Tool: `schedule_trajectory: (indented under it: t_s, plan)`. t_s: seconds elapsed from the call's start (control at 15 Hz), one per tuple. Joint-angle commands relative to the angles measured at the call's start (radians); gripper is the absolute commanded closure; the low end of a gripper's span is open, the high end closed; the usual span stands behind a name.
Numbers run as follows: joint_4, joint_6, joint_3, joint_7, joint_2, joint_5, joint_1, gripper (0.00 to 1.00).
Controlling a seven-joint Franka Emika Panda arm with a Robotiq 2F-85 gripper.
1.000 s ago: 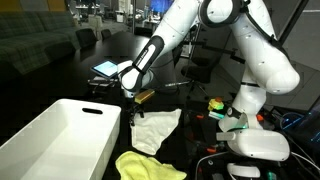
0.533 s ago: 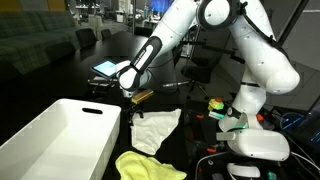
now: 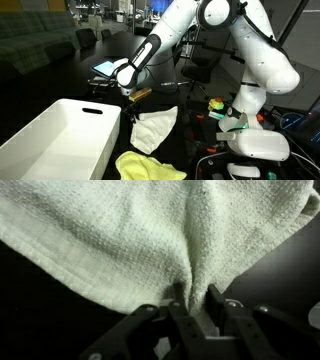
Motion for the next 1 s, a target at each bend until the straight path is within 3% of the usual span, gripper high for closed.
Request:
schedule_trajectory:
  t_s: [0.0, 0.4, 0.6, 0.93]
  plan:
    - [-0.021, -0.008, -0.027, -0.020, -0.033, -0.007, 0.018, 0.96]
    - [-0.136, 0.005, -0.062, -0.098, -0.165, -0.102, 0.033, 0.97]
    - [-0.235, 0.004, -0.093, -0.135, -0.294, -0.203, 0.052, 0.97]
    - [-0.342, -0.094, -0.119, -0.167, -0.547, -0.406, 0.075, 0.97]
